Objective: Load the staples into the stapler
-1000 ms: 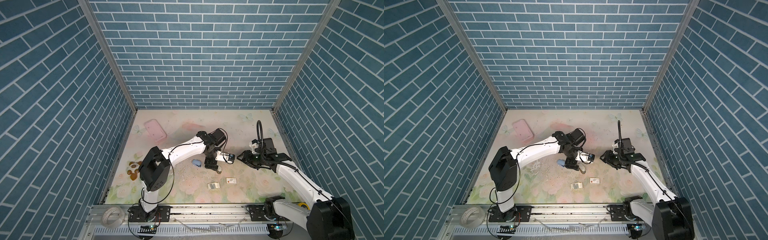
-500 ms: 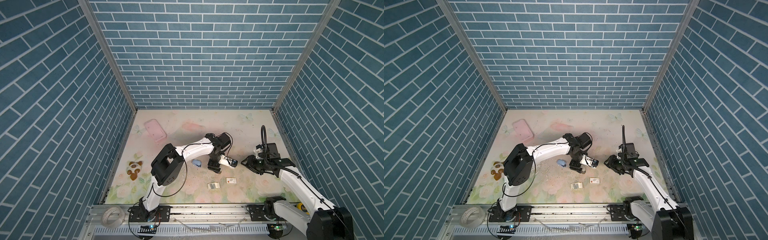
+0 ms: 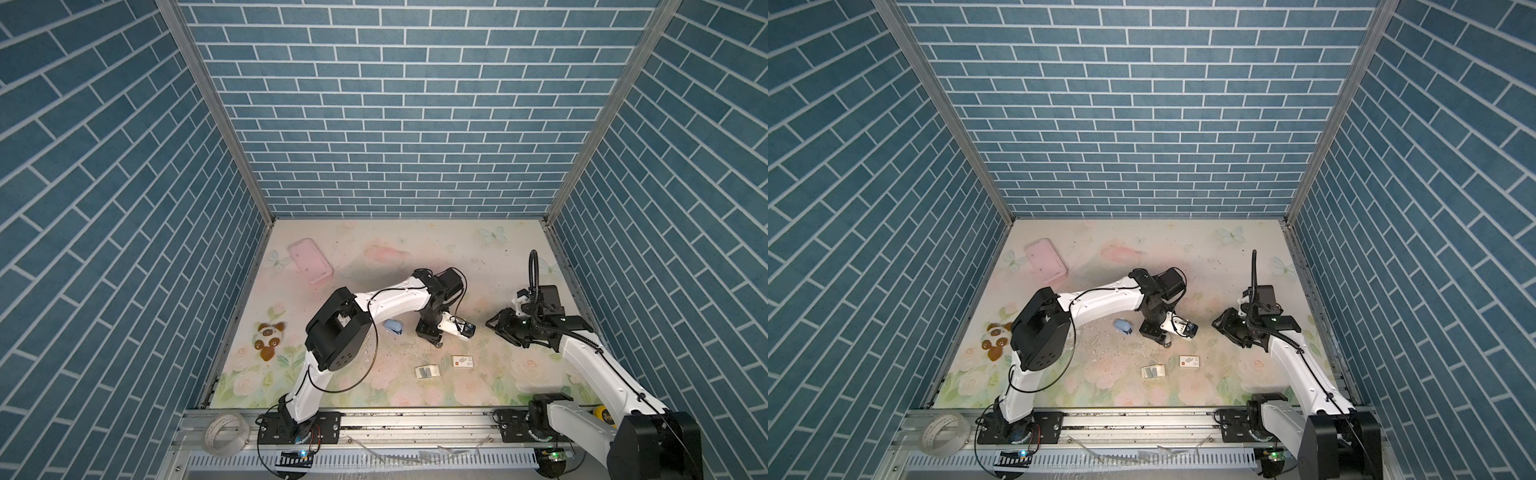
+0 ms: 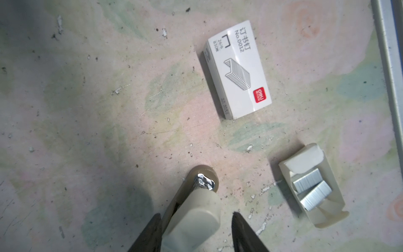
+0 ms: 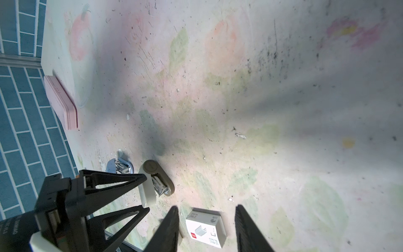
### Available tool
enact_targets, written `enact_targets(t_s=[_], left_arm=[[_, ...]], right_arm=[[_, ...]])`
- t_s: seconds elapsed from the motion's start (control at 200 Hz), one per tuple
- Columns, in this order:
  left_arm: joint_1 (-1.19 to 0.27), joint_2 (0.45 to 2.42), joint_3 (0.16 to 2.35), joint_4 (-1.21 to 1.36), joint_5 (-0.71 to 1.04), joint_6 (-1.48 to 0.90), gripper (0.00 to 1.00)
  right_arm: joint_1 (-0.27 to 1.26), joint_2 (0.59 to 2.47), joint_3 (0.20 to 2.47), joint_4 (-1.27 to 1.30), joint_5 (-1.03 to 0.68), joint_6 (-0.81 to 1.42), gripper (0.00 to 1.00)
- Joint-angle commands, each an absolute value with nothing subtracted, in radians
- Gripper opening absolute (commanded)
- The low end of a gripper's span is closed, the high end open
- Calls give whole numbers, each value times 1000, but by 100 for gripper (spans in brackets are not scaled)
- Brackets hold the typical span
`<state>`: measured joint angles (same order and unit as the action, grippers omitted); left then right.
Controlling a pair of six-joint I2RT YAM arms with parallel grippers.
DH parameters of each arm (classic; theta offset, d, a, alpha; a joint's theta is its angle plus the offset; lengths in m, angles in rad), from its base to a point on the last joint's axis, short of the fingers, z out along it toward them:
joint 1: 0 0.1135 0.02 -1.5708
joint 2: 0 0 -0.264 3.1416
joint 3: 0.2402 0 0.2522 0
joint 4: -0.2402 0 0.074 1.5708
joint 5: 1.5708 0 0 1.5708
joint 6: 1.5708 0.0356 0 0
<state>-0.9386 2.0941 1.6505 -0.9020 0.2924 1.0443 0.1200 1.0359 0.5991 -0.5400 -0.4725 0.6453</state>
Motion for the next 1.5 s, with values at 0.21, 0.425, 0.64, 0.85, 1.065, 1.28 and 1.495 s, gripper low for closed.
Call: enact_targets(t_s=[0.21, 0.425, 0.64, 0.85, 1.065, 1.28, 1.495], left_arm=[[-954, 2128, 1664, -910, 291, 1054, 47], [-955, 2129, 1668, -911, 287, 1054, 37], [-955, 2119, 1665, -910, 288, 1045, 48], [-956, 2103, 1628, -872, 284, 1030, 45], [-955, 2100, 1615, -865, 284, 1026, 35], [-955, 2085, 1620, -860, 285, 1010, 23], [-946, 2050, 1660, -850, 283, 957, 15]], right_arm=[[93, 1038, 583, -526, -507, 614, 43], [84, 1045, 583, -518, -522, 614, 42], [74, 1050, 578, -520, -527, 606, 42], [70, 1060, 576, -513, -538, 604, 42], [66, 1072, 576, -503, -561, 606, 41], [65, 1089, 583, -505, -603, 587, 41], [65, 1166, 607, -484, -734, 549, 42]])
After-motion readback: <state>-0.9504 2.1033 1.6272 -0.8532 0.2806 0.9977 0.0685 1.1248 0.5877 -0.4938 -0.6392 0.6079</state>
